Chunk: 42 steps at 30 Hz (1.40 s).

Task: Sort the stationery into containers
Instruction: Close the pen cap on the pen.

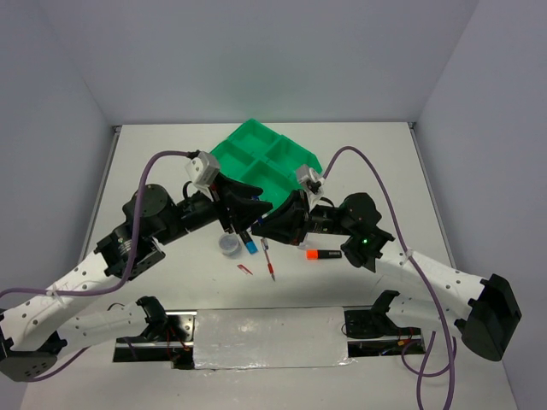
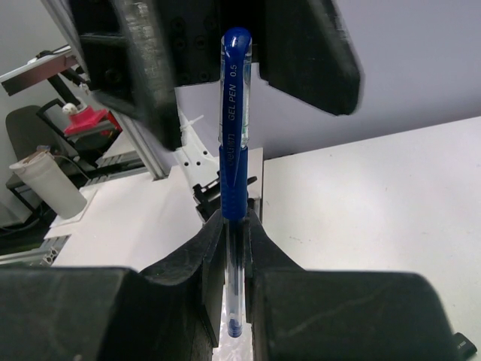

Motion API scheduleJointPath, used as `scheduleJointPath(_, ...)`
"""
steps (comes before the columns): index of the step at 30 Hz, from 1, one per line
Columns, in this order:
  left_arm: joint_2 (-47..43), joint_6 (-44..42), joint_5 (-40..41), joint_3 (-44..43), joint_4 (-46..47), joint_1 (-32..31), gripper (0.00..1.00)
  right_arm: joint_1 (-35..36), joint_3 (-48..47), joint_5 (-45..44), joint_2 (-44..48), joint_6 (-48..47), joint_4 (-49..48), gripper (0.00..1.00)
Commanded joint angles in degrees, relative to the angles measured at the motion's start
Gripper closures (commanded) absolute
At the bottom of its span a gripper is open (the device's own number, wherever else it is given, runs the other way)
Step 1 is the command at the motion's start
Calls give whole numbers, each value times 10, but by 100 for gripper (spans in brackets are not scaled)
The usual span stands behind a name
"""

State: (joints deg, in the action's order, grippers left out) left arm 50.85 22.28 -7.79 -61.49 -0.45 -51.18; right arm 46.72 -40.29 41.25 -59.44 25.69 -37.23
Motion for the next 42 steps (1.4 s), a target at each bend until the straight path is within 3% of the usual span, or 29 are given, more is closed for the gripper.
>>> scheduleJointPath(1, -8, -16, -6, -1, 24, 3, 42, -1, -20, 8, -2, -4, -14, 100)
scheduleJointPath(8, -4, -14, -19, 6, 26, 4, 51, -3, -19, 5, 4, -6, -11, 100)
scheduleJointPath(11, -4, -14, -20, 7, 26, 4, 69, -3, -17, 4, 6, -2, -15, 100)
scheduleJointPath(12, -5, -14, -19, 7, 23, 4, 79, -4, -16, 4, 6, 2, -17, 100)
scheduleJointPath(17, -8, -14, -23, 15, 26, 4, 100, -11, -16, 8, 10, 39, -49, 100)
scheduleJointPath(24, -1, -1, -35, 33, 38, 4, 100, -20, -26, -27, 25, 105, -107, 100)
scheduleJointPath(30, 3, 36, -26, 56, 63, 4, 100, -22, -44, -56, 30, 94, -136, 100)
scheduleJointPath(35, -1, 82, -13, 80, 84, 5, 100, -29, -91, -15, -9, 82, -174, 100)
scheduleJointPath(42, 11, 94, -15, 81, 46, 6, 100, -51, -166, 16, -31, 65, -133, 100)
